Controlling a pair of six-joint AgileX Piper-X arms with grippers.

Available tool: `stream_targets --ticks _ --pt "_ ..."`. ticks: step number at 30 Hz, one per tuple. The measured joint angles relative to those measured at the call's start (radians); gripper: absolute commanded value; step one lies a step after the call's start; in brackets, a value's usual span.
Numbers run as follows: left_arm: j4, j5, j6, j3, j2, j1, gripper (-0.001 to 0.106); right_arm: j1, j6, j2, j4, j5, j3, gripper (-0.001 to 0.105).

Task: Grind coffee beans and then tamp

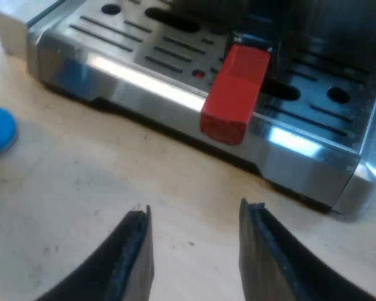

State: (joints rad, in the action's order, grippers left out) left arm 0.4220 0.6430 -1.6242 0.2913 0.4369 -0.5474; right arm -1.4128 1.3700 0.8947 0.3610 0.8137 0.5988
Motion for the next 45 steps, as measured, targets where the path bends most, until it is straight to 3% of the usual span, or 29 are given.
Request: stream_targets --ticks 10,24,45 --pt "-0.012 0.002 0.0 0.0 0.001 0.0 0.075 0.0 -0.004 0.159 -0.193 0.135 0.0 0.011" --pt "-0.012 0.006 0.0 0.0 0.001 0.0 0.075 0.086 -0.004 0.267 -0.361 0.158 0.0 0.011" --pt "-0.012 0.006 0.0 0.0 0.001 0.0 0.075 0.118 0.007 0.326 -0.388 0.141 0.0 0.011"
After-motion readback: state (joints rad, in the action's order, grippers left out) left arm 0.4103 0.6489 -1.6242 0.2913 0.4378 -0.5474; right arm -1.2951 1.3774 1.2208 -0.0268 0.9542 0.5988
